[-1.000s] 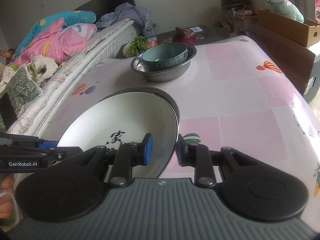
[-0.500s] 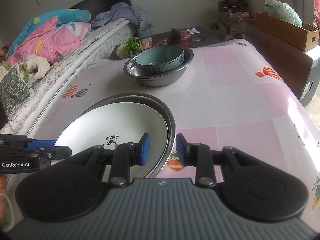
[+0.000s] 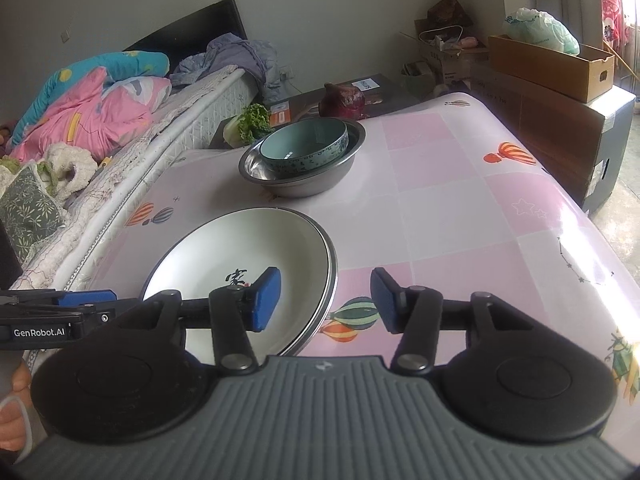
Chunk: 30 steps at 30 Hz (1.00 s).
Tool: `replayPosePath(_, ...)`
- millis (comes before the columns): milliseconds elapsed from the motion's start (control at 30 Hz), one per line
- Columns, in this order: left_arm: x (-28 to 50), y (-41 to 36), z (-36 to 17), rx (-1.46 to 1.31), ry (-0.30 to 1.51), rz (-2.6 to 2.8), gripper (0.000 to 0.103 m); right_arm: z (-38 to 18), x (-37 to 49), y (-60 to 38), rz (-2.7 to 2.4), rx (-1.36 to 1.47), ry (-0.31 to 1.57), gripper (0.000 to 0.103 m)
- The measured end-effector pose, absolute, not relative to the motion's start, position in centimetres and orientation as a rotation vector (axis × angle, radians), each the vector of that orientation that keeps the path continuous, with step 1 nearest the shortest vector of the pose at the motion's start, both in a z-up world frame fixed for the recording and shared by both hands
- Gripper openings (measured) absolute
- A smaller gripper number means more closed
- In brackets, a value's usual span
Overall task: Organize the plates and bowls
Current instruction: 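Lower the white plate onto the steel plate and open both grippers, then pull both grippers back from the stacked plates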
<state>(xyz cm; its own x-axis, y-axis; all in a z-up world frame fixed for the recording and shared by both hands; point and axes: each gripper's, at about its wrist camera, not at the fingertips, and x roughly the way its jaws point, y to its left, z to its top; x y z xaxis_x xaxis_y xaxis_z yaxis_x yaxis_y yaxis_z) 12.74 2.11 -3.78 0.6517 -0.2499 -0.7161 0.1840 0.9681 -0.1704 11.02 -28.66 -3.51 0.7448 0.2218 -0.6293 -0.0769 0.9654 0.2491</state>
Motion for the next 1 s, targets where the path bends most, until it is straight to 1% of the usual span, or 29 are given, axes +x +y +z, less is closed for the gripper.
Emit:
replayPosePath(33,12.7,2.3,-3.8,-0.096,0.823,-0.242,0.069,-3.2,10.6,-28.8,0.158,0.21,0.706,0.056)
replayPosePath(67,12.6,2.4,-3.8,-0.104,0.822,-0.24,0.071,-3.0,10.2,-28.9,0.152,0.205,0.699,0.062)
replayPosePath(100,12.5,2.6,-3.8,-0.113,0.821,-0.238,0.074,-2.7,9.8,-29.0,0.145,0.199,0.692,0.072)
replayPosePath(167,12.3,3.0,-3.7,-0.135,0.817,-0.232,0.078,-2.0,9.1,-29.1,0.126,0.18,0.671,0.083)
replayPosePath(367,11.9,3.6,-3.2,-0.152,0.802,-0.216,0.085,-0.4,7.2,-29.2,0.064,0.097,0.626,0.102)
replayPosePath(733,11.1,3.5,-3.1,-0.156,0.795,-0.222,0.086,0.6,5.4,-28.2,-0.023,-0.072,0.636,0.102)
replayPosePath(1000,11.0,3.5,-2.9,-0.157,0.794,-0.225,0.086,1.0,5.2,-28.7,-0.03,-0.027,0.641,0.102)
